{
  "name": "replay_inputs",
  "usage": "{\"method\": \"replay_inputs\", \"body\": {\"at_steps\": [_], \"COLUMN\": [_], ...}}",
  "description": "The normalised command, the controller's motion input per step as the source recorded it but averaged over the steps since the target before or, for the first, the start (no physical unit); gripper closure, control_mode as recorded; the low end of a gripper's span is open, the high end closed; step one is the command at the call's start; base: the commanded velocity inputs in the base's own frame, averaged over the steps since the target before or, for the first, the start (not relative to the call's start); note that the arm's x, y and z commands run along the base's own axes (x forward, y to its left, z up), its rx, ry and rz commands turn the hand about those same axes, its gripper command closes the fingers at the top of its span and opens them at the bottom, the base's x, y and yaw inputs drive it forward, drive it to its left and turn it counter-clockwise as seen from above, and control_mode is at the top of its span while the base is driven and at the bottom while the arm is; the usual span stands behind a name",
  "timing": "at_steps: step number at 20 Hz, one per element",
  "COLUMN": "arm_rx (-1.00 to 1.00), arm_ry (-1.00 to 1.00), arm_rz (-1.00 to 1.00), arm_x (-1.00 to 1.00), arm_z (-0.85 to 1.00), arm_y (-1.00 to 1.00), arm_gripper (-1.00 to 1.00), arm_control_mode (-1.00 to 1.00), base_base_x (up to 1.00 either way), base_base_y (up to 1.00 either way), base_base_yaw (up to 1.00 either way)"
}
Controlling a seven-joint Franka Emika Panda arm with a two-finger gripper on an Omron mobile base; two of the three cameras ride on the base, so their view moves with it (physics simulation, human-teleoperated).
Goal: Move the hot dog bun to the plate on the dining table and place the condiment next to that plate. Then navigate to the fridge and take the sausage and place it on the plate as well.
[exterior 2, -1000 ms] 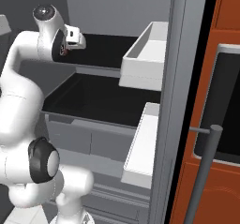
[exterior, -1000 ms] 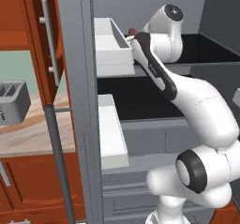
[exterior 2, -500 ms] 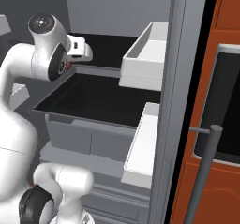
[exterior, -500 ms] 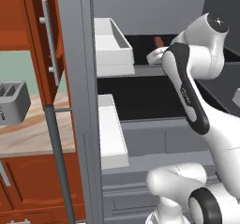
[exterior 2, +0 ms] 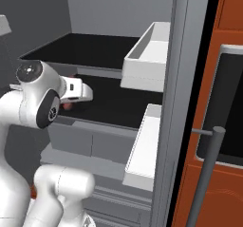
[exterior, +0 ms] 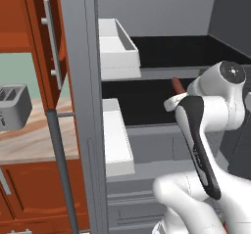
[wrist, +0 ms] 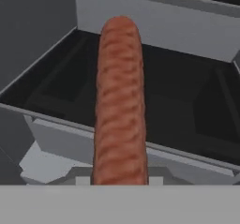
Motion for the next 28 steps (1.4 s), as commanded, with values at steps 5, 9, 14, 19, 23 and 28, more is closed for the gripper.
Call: {"method": "replay_inputs", "body": {"at_steps": [5,9,14,19,23,28], "arm_rx": [-0.03,0.0,0.0,0.0,0.0,0.0], "arm_ry": [0.09,0.0,0.0,0.0,0.0,0.0], "arm_rz": [0.0,0.0,0.0,0.0,0.0,0.0], "arm_x": [0.0,0.0,0.0,0.0,0.0,0.0], "arm_z": [-0.51,0.0,0.0,0.0,0.0,0.0], "arm_y": [0.0,0.0,0.0,0.0,0.0,0.0], "arm_gripper": [1.0,1.0,1.0,1.0,1.0,1.0], "arm_control_mode": [1.0,1.0,1.0,1.0,1.0,1.0], "base_base_x": [-0.25,-1.0,-1.0,-0.34,0.0,0.0], "base_base_y": [0.0,0.0,0.0,0.0,0.0,-0.06], "base_base_yaw": [0.0,-0.08,-0.34,-0.91,-1.0,-0.97]}}
